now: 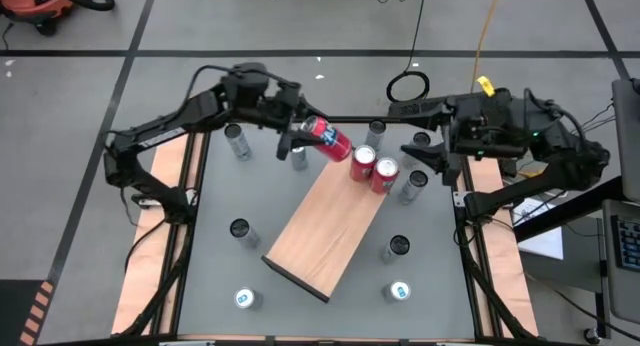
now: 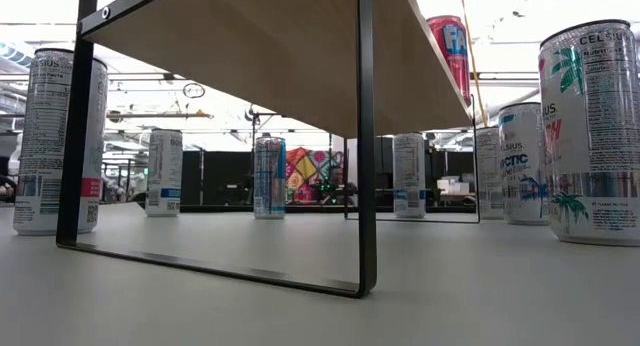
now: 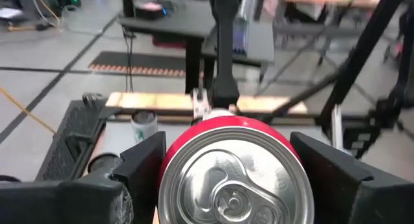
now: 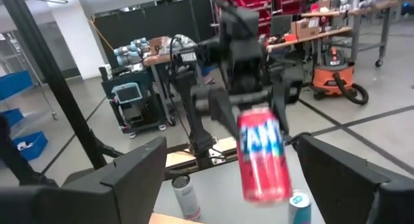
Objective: Place canned beverage on shelf
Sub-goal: Put the red soda can on the shelf aligned with the other red soda cans
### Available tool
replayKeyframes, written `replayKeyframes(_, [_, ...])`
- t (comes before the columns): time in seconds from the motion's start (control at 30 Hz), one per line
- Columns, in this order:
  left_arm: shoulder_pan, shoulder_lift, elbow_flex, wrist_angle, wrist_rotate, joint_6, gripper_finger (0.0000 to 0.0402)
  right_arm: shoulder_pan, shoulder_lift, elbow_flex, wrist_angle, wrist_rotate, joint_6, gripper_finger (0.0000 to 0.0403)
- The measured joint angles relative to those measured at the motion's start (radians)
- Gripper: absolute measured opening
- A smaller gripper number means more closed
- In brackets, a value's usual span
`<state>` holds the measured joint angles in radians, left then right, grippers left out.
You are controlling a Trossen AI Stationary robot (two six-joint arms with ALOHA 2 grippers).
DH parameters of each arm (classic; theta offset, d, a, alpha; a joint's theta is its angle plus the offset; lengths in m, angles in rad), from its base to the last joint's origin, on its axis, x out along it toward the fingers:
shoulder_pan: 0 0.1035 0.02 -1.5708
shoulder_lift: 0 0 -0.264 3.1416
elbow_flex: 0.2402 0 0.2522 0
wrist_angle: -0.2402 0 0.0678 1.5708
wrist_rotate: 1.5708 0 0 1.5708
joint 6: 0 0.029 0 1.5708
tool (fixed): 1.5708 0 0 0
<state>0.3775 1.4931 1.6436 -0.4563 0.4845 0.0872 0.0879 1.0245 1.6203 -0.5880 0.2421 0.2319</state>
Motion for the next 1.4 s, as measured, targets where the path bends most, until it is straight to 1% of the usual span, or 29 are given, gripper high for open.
replayKeyframes(0.2, [0.001, 0.068, 0.000, -0.086, 0.003, 0.122, 0.0280, -0.008, -0.005, 0.000, 0.000, -0.001, -0.005, 0.0320])
replayKeyframes(0.33, [0.001, 0.092, 0.000, -0.123, 0.003, 0.194, 0.0282, -0.008, 0.001, -0.001, -0.001, 0.003, -0.005, 0.0320])
replayKeyframes(0.6, [0.000, 0.126, 0.000, -0.145, -0.011, 0.270, 0.0284, -0.008, 0.024, -0.002, -0.003, 0.113, 0.018, 0.0320])
replayKeyframes(0.7, [-0.007, 0.144, 0.000, -0.172, -0.038, 0.309, 0.0284, -0.008, 0.036, -0.002, -0.003, 0.128, 0.018, 0.0320])
replayKeyframes(0.8, [-0.018, 0.154, 0.000, -0.204, -0.093, 0.365, 0.0285, -0.008, 0.051, -0.002, -0.003, 0.138, 0.018, 0.0320])
replayKeyframes(1.0, [-0.033, 0.169, 0.000, -0.209, -0.156, 0.398, 0.0285, -0.008, 0.077, -0.002, -0.004, 0.162, 0.018, 0.0320])
replayKeyframes(1.07, [-0.034, 0.176, 0.000, -0.215, -0.167, 0.401, 0.0285, -0.008, 0.085, -0.002, -0.004, 0.180, 0.018, 0.0320])
replayKeyframes(1.27, [-0.047, 0.215, 0.000, -0.213, -0.200, 0.401, 0.0285, -0.008, 0.098, -0.002, 0.000, 0.183, 0.018, 0.0320])
replayKeyframes(1.4, [-0.053, 0.218, 0.001, -0.207, -0.215, 0.401, 0.0286, -0.008, 0.100, -0.002, 0.000, 0.184, 0.040, 0.0320])
